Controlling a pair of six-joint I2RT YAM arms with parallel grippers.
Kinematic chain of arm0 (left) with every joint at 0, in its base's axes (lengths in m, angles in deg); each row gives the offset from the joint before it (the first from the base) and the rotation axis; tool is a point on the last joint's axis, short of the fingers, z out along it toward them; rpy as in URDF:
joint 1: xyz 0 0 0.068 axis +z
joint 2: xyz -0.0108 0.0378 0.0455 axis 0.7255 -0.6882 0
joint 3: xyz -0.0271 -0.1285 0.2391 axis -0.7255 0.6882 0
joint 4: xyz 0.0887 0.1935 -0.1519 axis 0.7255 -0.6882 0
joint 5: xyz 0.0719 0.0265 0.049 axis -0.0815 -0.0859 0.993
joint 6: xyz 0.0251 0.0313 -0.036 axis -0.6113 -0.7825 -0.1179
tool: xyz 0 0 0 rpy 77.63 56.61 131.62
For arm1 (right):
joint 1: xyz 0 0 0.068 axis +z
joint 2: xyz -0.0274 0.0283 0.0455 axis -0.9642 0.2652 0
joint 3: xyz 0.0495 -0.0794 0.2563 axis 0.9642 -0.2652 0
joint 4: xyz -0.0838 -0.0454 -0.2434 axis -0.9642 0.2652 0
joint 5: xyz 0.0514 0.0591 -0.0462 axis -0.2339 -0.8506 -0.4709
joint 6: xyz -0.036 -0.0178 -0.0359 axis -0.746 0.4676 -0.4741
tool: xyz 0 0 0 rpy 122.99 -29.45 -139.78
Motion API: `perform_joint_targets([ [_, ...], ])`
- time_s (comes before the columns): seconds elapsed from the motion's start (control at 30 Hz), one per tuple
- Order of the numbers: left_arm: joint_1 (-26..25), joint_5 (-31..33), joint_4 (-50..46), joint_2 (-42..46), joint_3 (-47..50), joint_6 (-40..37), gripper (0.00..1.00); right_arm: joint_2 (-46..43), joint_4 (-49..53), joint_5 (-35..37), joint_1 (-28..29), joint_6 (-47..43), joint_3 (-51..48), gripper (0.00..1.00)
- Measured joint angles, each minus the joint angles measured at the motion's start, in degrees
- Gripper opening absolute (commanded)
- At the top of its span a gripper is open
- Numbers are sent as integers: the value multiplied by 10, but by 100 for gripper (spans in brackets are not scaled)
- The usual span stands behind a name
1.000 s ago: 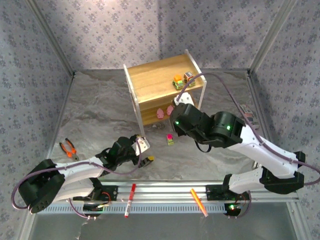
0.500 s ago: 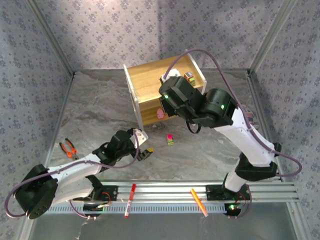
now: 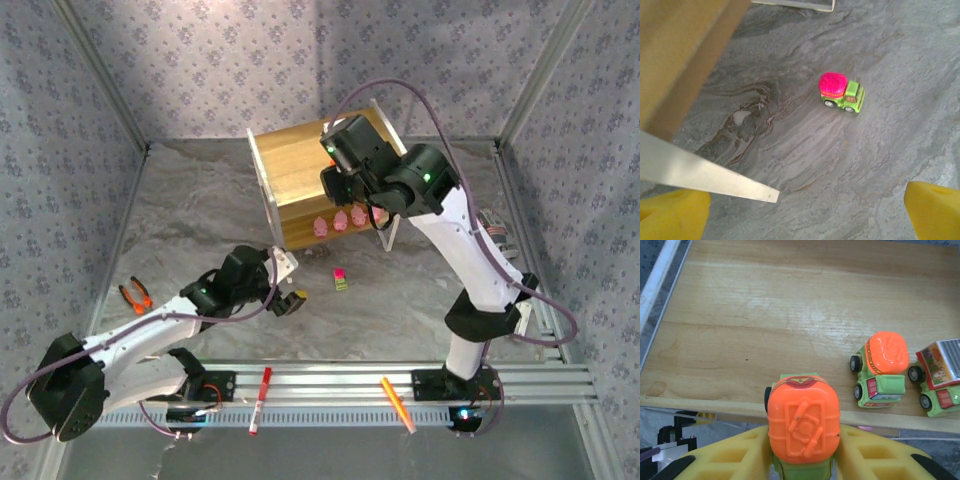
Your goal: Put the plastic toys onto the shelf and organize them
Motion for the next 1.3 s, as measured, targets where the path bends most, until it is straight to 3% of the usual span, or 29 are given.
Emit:
perform_joint_targets([
  [0.5,31,-42,-170,30,-51,-63,100,46,11,-61,-37,-9,34,37],
  [0.7,77,-49,-224,61,-66,-70,100,51,12,-78,-45,-9,37,37],
  [1.3,90,-97,-226,76,-51,-63,100,80,12,-95,-75,-14,60,37],
])
